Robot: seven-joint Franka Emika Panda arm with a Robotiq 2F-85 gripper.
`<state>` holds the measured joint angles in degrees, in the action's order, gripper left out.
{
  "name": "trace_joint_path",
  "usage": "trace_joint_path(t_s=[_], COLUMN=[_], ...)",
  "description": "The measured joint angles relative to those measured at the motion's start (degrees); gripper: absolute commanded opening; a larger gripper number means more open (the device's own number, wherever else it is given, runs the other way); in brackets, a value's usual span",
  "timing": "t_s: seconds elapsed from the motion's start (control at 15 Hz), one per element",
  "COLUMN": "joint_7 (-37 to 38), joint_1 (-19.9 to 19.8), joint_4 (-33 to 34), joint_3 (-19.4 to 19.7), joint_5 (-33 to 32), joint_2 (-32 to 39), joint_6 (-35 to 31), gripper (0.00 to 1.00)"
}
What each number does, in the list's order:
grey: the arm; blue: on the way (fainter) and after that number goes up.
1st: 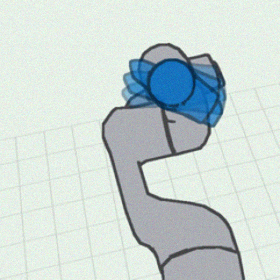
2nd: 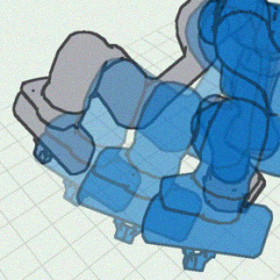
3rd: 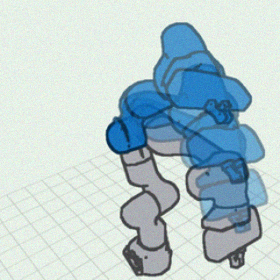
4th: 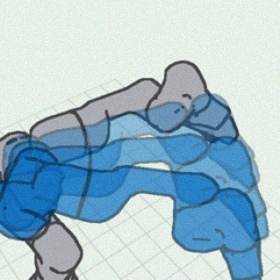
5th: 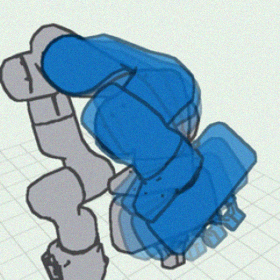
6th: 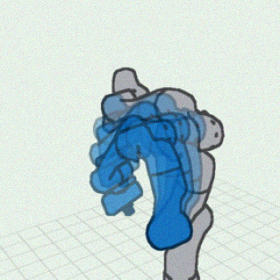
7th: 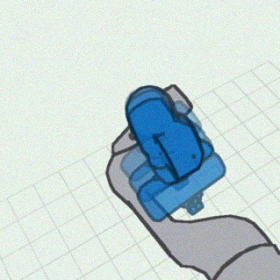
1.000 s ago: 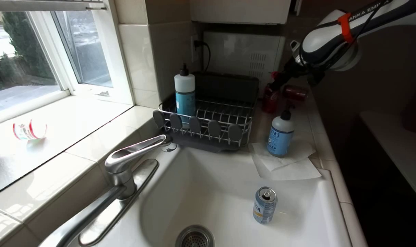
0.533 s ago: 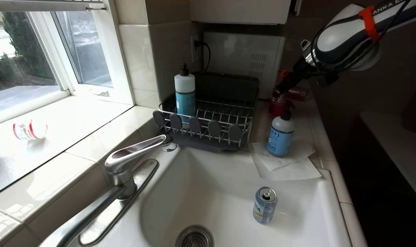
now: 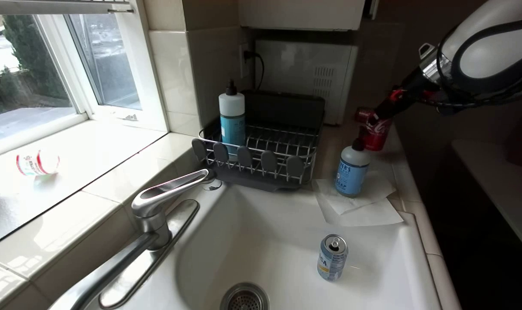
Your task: Put one red can inside the right sink
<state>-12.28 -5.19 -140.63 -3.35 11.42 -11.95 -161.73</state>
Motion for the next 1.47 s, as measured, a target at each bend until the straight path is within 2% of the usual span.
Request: trace_joint_path(t_s=[0.13,0.33,0.53,0.73,1.13,1.47], joint_7=[4.53,7.79,8.75,8.62,0.73,-6.87], joint_1=[0.06,0.88,3.25,7.44,19.19,24.36], joint_4=[-3.67,-7.09,-8.00,-7.98,-6.65,-2.07], joint_3=[-0.06,-0.14,-0.11,0.32,3.14,3.67], joint_5=[-3.85,-6.32,-6.43,-5.62,0.69,3.14], joint_2=[-4.58,-10.86,-16.25,-20.52,-23.70,-19.97], joint_6=[0.02,2.41,9.73,17.57,27.45,34.41], gripper=[0.47,0.47,0.47,0.47,0.47,0.47])
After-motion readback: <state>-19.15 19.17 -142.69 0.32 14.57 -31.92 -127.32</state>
